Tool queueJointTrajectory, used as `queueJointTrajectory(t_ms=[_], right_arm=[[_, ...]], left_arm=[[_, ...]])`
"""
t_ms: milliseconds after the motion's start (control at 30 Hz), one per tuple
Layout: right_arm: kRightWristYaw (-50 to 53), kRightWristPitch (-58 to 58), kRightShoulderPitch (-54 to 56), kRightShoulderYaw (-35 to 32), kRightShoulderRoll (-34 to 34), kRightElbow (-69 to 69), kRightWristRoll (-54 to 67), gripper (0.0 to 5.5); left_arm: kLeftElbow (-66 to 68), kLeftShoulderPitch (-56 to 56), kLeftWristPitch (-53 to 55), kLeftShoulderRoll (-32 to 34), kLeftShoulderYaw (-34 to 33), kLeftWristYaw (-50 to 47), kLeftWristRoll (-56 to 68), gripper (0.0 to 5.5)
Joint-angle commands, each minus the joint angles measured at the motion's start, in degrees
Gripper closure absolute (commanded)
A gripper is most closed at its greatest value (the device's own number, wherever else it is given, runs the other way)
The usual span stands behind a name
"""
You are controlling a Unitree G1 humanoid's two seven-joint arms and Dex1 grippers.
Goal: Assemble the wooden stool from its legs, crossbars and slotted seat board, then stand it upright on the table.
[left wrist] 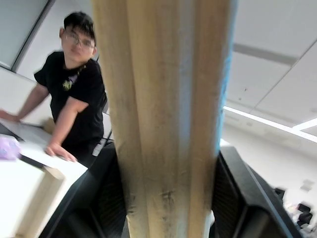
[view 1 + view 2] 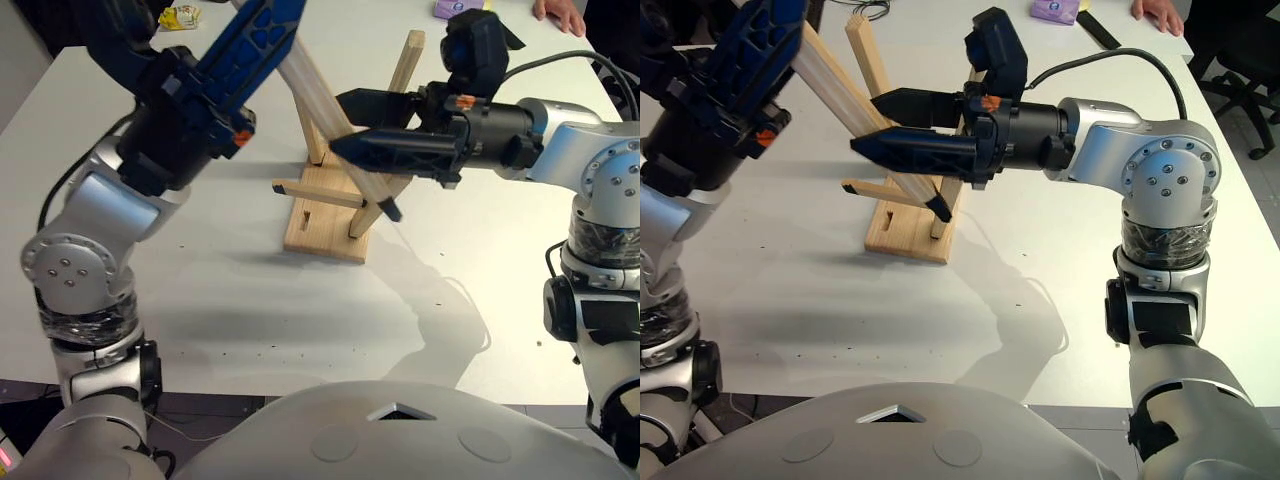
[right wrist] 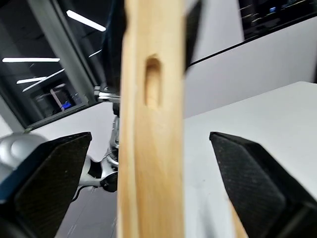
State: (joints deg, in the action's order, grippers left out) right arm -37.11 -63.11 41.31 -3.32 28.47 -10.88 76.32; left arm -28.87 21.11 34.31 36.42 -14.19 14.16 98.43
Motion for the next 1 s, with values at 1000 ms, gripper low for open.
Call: queueJointTrajectory(t_ms=[1000], right_arm=[[-12.2,25.0,-19.8,11.8,14.3,3.5,-46.7,1.1]], left_arm=[[7.2,-19.2,-8.9,4.4,-11.4,36.1,-42.7,3.45]])
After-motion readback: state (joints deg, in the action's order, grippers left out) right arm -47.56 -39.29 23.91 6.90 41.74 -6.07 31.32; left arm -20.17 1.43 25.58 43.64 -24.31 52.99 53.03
